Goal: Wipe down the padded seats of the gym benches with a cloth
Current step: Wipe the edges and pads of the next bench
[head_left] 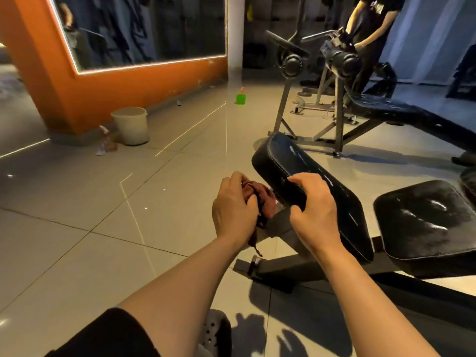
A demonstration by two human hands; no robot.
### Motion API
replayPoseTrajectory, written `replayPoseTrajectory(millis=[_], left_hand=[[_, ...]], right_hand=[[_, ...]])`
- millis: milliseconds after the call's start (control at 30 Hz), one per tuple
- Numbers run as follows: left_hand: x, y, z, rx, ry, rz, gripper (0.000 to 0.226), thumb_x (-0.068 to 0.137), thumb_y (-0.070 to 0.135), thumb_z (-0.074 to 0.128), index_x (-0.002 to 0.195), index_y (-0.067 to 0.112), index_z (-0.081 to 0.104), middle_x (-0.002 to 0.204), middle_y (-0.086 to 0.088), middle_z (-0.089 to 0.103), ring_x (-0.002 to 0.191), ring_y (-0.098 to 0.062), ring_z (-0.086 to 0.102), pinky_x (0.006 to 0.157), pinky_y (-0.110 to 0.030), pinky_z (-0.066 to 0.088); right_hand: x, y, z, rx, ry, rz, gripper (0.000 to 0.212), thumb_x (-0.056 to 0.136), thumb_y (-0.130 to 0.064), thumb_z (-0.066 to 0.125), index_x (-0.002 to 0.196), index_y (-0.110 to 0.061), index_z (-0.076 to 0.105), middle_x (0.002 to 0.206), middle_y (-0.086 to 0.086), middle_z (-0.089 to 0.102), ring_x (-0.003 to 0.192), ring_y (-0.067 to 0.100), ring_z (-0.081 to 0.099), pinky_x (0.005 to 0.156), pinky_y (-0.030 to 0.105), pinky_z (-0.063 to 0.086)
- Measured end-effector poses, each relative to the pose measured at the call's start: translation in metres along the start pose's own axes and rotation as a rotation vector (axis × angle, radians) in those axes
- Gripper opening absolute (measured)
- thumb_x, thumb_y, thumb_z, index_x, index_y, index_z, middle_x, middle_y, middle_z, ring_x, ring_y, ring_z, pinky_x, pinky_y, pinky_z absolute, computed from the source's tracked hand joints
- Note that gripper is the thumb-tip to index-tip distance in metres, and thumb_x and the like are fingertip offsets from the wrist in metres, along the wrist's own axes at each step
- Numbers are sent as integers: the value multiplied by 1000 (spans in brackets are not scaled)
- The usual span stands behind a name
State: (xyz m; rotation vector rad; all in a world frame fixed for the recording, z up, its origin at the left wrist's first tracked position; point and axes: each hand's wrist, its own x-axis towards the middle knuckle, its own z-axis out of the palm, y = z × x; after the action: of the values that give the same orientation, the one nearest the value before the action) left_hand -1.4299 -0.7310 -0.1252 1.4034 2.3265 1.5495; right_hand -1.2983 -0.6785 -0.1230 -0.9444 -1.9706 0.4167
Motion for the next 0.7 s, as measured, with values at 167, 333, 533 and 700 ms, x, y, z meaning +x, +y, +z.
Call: replayPoseTrajectory(millis=[167, 333, 533, 700], left_hand=[[21, 14, 15, -113, 202, -144, 22, 92, 15, 59, 113, 19, 53, 109, 0, 54, 89, -14, 55, 71, -19, 43], [35, 25, 29, -157, 277, -121, 31, 90, 20, 64, 119, 23, 52, 115, -2, 51, 94, -13, 54, 80, -21, 49], [14, 26, 52, -176, 233, 76, 44, 83, 29, 73, 124, 24, 59, 122, 1, 53, 109, -14, 46, 86, -24, 48], [10, 20, 53, -69, 117, 86, 39, 81, 14, 73, 116, 27, 62, 118, 3, 52, 103, -14, 52, 82, -20, 46]], right_hand=[[5, 13, -4, -174, -51, 46, 52, 87, 1, 61, 135, -18, 53, 136, 1, 54, 131, 14, 42, 104, 19, 25], [5, 22, -8, -157, -152, 78, 62, 89, -6, 64, 144, -24, 44, 146, -5, 45, 137, 12, 36, 106, 23, 24], [4, 22, -7, -109, -174, 115, 66, 88, -9, 67, 145, -27, 40, 149, -8, 42, 139, 9, 32, 111, 27, 26], [1, 20, -7, -104, -204, 122, 71, 87, -11, 68, 148, -27, 35, 153, -9, 35, 142, 9, 26, 112, 26, 22]])
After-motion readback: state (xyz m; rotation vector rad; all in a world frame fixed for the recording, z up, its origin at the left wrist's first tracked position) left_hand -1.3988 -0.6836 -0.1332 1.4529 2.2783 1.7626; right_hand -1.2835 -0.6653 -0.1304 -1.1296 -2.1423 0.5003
